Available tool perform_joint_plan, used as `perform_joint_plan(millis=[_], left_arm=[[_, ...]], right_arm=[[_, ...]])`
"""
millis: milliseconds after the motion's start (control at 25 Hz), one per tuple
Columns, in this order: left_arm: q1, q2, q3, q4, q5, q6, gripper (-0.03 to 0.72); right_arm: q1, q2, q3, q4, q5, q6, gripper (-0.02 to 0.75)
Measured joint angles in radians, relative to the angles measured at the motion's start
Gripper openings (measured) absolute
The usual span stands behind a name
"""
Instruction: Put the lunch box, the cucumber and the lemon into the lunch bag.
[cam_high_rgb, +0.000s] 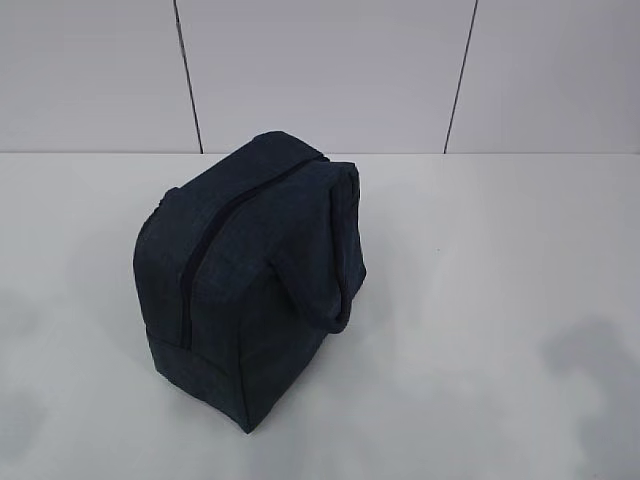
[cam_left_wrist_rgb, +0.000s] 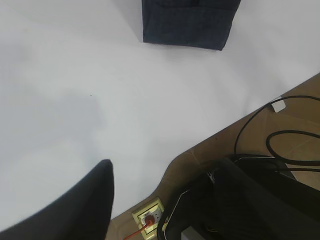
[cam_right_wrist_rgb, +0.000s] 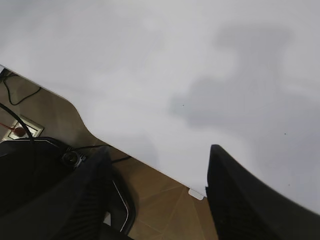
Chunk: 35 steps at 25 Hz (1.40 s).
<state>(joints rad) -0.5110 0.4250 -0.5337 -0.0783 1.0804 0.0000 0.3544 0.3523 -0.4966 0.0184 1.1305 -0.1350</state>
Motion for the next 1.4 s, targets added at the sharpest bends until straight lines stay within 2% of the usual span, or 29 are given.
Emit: perform_joint_plan(millis=[120, 200, 480, 600, 680, 880, 1400], left_arm=[[0.010, -0.012, 0.000, -0.003, 0.000, 0.000, 0.440], [0.053, -0.033, 0.000, -0.011, 0.000, 0.000, 0.433], [0.347, -0.158, 0.000, -0.026, 0.002, 0.000, 0.427], [0.441, -0.238, 0.000, -0.028, 0.002, 0.000, 0.427], [0.478, -0.301, 0.000, -0.028, 0.004, 0.000, 0.427], [0.497, -0.417, 0.000, -0.030, 0.009, 0.000, 0.425], [0.497, -0.417, 0.000, -0.034, 0.009, 0.000, 0.372]], right_arm=[[0.000, -0.007, 0.000, 0.000, 0.000, 0.000, 0.474], [-0.020, -0.038, 0.000, 0.000, 0.000, 0.000, 0.473], [-0.213, -0.169, 0.000, 0.001, 0.005, 0.000, 0.474], [-0.277, -0.240, 0.000, 0.001, 0.005, 0.000, 0.474], [-0.301, -0.280, 0.000, 0.001, 0.007, 0.000, 0.474], [-0.306, -0.361, 0.000, 0.001, 0.009, 0.000, 0.474], [-0.308, -0.368, 0.000, 0.001, 0.010, 0.000, 0.473]])
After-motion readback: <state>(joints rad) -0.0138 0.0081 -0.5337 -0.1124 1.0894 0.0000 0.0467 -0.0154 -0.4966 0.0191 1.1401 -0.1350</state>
